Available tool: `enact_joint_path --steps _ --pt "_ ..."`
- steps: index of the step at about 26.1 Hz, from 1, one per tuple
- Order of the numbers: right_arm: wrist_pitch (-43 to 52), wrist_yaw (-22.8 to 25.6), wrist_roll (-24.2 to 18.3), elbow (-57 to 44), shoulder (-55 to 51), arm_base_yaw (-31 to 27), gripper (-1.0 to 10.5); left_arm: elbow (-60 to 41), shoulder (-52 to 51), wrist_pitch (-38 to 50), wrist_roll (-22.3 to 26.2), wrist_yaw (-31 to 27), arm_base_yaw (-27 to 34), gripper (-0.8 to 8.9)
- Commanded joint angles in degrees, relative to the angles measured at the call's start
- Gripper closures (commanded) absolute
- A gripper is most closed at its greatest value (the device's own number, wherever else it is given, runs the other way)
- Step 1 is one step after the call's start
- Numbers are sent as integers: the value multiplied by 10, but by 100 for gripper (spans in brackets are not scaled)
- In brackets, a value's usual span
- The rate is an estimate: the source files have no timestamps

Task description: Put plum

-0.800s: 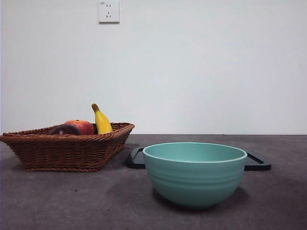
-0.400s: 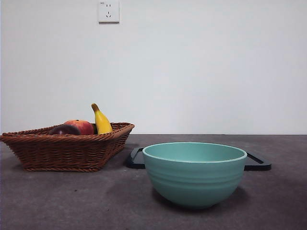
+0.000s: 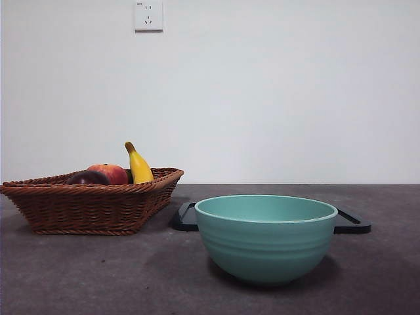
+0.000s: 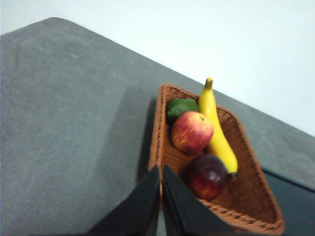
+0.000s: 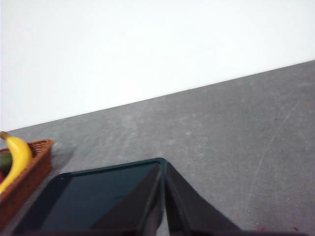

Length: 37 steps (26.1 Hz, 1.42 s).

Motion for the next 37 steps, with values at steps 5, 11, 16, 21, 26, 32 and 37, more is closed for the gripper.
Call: enact_joint_path --steps 5,11,16,21,26,32,37 --pt "-84 -60 -11 106 59 0 942 105 51 -50 13 55 1 805" --pt "-182 -152 -54 202 151 0 942 184 143 -104 74 158 1 805" --pt "-246 -228 -87 275 235 4 942 242 232 -148 119 247 -5 805" --pt "-304 -252 -113 337 304 33 942 300 311 -209 175 289 -28 805" --pt "-372 -265 -147 388 363 69 942 358 368 -280 225 311 -58 805" --pt "-472 -259 -209 441 434 134 942 412 425 -382 284 313 -107 805" --pt "-477 -259 -220 443 450 161 942 412 438 -379 287 313 -118 805"
